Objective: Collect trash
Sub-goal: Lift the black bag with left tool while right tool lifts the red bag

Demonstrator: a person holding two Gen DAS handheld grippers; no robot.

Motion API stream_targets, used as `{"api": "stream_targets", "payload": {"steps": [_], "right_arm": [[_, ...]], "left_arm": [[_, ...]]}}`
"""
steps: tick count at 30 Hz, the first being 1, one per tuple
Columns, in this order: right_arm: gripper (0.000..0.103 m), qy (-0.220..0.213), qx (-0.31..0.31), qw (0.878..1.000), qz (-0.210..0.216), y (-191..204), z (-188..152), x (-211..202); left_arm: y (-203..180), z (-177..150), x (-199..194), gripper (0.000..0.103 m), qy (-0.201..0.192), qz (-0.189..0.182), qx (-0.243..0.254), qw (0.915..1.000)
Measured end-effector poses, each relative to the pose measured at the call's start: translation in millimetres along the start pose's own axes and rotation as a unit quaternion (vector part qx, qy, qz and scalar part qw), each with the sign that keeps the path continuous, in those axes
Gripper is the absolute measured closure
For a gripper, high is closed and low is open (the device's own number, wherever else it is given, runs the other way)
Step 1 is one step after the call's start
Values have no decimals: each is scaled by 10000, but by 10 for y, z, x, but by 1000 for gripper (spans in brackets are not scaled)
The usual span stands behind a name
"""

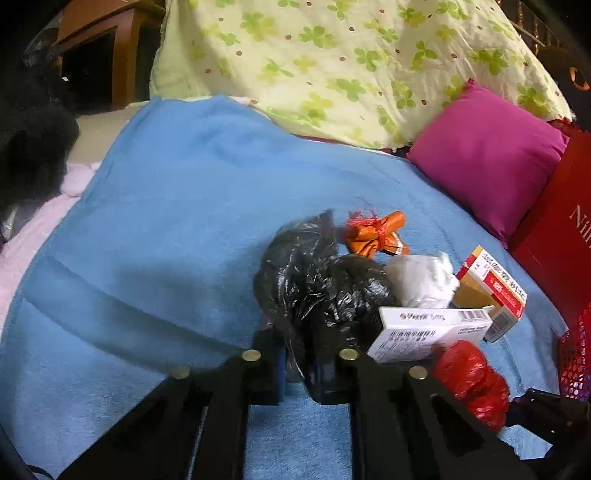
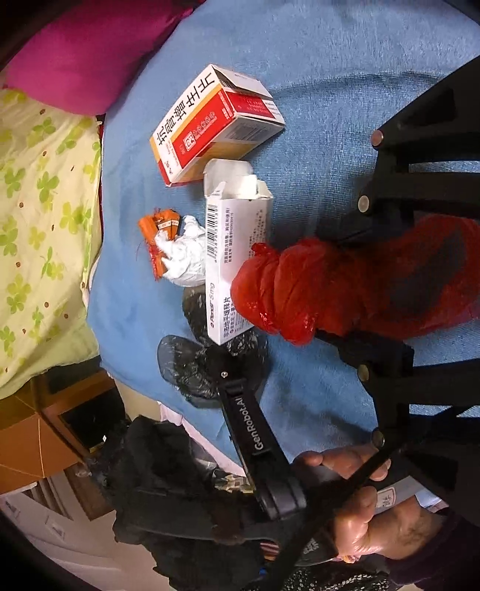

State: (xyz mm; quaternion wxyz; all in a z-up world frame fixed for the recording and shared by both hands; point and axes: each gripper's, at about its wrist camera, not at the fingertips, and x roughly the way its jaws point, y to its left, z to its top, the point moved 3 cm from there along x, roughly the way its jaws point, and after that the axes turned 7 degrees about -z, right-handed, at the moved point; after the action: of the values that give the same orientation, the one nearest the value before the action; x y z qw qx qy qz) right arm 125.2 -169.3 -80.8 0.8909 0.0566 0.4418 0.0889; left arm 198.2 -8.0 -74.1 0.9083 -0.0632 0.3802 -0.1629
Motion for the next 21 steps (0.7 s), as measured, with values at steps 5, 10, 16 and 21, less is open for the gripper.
{"api": "stream_targets", "payload": {"steps": [5, 10, 16, 21], "right_arm": [[61, -97, -20, 9999, 68, 12, 14, -82], [61, -188, -35, 9997, 165, -18, 15, -205], [61, -241, 4, 9995, 206, -91, -16, -330], [61, -60, 17, 9999, 92, -198, -67, -342]], "left_arm": [[30, 6, -87, 98, -27, 168, -11, 9999], [17, -11, -223, 99, -116, 233, 19, 9997], [54, -109, -421, 99, -112, 212, -88, 9997], [155, -161, -531, 99, -55, 121, -290, 9995]]}}
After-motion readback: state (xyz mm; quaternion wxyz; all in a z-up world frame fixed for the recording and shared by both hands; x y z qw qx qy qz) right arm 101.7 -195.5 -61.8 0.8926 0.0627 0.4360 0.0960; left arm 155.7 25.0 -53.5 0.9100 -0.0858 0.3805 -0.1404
